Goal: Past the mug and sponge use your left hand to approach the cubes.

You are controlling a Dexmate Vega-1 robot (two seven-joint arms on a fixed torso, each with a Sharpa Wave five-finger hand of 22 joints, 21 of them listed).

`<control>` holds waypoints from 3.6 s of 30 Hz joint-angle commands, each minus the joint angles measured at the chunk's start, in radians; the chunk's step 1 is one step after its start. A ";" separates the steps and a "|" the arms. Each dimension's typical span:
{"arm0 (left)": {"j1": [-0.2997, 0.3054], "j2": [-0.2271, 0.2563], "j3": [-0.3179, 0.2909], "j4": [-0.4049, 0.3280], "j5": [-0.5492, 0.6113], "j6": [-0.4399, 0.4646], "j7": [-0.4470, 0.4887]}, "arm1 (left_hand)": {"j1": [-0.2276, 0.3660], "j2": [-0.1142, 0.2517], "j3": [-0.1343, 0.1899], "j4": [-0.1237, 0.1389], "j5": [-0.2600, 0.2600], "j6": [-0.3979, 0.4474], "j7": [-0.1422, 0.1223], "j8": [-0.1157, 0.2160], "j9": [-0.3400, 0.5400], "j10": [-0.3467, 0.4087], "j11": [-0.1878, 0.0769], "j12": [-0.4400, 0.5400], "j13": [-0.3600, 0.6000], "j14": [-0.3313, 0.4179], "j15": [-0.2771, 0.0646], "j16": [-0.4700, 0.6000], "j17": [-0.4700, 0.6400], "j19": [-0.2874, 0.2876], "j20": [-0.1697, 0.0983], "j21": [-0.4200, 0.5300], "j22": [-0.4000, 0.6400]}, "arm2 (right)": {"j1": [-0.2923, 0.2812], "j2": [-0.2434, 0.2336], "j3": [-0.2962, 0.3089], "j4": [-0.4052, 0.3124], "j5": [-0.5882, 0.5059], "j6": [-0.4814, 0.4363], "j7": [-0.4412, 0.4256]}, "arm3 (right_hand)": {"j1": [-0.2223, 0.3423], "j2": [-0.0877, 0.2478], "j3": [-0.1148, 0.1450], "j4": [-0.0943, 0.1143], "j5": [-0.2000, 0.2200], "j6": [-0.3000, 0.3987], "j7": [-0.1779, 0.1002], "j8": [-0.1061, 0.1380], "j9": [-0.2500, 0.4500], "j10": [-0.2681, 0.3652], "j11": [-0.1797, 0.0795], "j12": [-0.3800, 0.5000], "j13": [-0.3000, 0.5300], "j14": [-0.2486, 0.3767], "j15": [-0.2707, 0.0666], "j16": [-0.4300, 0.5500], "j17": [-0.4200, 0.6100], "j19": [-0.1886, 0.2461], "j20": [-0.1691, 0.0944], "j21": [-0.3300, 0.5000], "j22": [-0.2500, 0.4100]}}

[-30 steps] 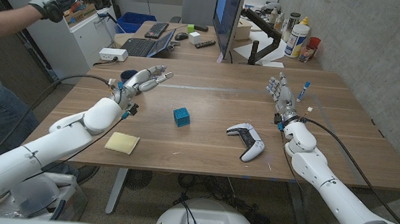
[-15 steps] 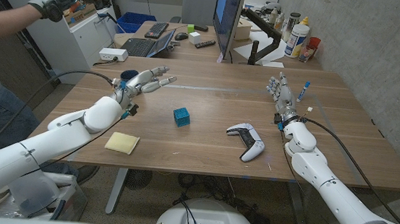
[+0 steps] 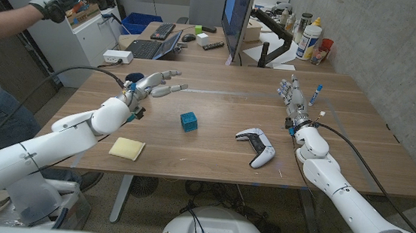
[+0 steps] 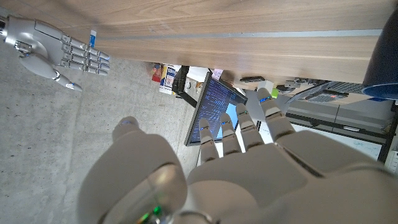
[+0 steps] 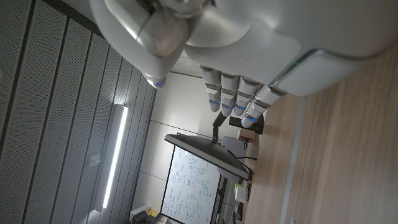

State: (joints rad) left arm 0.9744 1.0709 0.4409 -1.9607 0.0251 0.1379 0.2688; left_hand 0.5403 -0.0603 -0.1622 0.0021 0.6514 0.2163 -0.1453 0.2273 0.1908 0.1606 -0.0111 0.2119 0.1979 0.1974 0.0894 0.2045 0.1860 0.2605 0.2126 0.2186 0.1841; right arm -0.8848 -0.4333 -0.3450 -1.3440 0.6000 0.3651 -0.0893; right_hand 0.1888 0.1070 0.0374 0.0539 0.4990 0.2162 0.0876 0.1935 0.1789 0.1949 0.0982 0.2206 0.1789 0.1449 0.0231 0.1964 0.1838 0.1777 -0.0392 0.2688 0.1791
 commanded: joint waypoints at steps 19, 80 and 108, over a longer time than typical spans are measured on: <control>-0.079 0.041 0.088 -0.086 0.162 0.152 -0.050 | 0.022 -0.010 -0.014 -0.011 -0.002 0.015 0.006 0.002 0.002 0.044 -0.008 0.021 0.004 0.030 0.005 0.008 0.002 0.030 0.002 0.012 0.001 | -0.016 -0.011 -0.001 -0.022 0.008 0.008 -0.008 | 0.012 0.004 -0.009 0.002 0.008 0.009 -0.002 0.003 0.004 0.007 0.000 -0.001 0.004 0.012 0.004 0.000 0.003 -0.001 -0.016 -0.008 0.005; -0.163 0.022 0.221 -0.091 0.323 0.127 -0.193 | 0.039 -0.018 -0.029 -0.019 0.000 0.058 0.011 0.003 0.001 0.051 -0.016 0.018 0.007 0.028 0.000 -0.001 0.002 0.030 0.003 -0.003 0.000 | -0.089 -0.059 -0.029 -0.158 -0.035 0.032 -0.136 | 0.011 0.009 -0.022 0.001 0.011 0.012 -0.004 0.000 0.004 0.009 0.006 -0.007 0.005 0.001 0.008 -0.007 0.004 -0.021 -0.014 -0.031 0.006; -0.182 -0.008 0.231 0.008 0.325 0.032 -0.226 | 0.046 -0.015 -0.033 -0.020 0.002 0.064 0.010 -0.002 0.001 0.057 -0.020 0.017 0.008 0.034 -0.001 -0.001 0.003 0.027 0.002 -0.008 0.000 | -0.099 -0.100 -0.065 -0.229 -0.048 0.016 -0.232 | 0.011 0.009 -0.028 0.001 0.013 0.013 -0.006 0.000 0.004 0.012 0.005 -0.008 0.005 0.003 0.006 -0.005 0.004 -0.016 -0.015 -0.034 0.006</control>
State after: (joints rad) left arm 0.8192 1.0975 0.6564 -1.9963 0.3453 0.1987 0.0620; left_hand 0.5758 -0.0774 -0.1866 -0.0165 0.6514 0.2754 -0.1359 0.2273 0.1909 0.2122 -0.0303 0.2265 0.2024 0.2239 0.0942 0.2044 0.1863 0.2852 0.2161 0.2176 0.1818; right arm -0.9996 -0.5178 -0.3988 -1.5706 0.5458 0.3957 -0.3111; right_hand 0.1940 0.1122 0.0137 0.0528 0.5068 0.2199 0.0838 0.1935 0.1789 0.2036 0.1000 0.2147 0.1788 0.1481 0.0303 0.1923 0.1835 0.1615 -0.0376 0.2359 0.1839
